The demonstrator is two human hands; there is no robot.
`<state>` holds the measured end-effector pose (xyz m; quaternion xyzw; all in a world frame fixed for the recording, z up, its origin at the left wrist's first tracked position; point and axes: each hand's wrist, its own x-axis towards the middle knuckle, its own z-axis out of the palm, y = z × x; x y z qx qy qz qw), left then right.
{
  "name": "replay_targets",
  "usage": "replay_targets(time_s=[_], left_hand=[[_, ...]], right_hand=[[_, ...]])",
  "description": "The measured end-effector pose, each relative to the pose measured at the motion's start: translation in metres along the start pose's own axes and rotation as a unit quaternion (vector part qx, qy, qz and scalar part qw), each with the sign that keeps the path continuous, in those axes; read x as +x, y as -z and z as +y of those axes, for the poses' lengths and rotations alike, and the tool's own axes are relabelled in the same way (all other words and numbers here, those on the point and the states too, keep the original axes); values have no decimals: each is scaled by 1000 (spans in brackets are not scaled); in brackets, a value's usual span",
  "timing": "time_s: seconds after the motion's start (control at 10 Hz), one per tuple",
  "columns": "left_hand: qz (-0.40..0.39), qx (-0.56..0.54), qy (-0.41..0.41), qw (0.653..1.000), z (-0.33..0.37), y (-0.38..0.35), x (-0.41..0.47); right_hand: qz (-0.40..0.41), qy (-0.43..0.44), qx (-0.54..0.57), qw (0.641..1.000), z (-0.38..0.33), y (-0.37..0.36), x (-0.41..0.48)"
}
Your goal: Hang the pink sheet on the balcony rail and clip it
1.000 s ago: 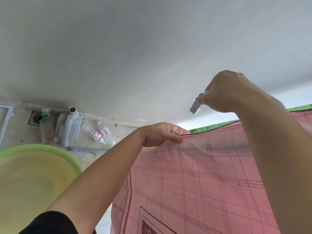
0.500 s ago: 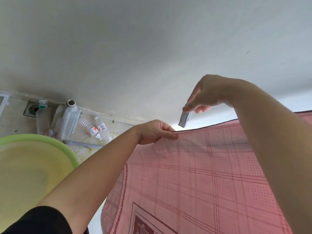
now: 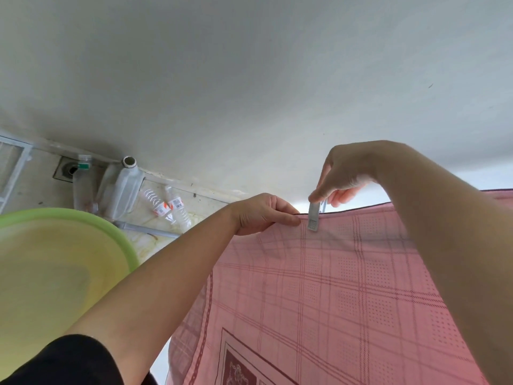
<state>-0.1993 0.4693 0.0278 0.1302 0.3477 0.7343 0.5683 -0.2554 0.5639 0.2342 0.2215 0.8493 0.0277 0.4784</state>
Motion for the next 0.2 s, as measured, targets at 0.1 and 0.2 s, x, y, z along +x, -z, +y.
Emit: replay_targets(time_s=[0.1, 0.2], left_hand=[[24, 50, -7, 998, 2, 0, -4], [111, 158, -11, 981, 9, -5, -17]], right_hand=[[-14, -3, 9, 1000, 2, -5, 3], [-9, -6, -2, 1000, 1, -6, 1]])
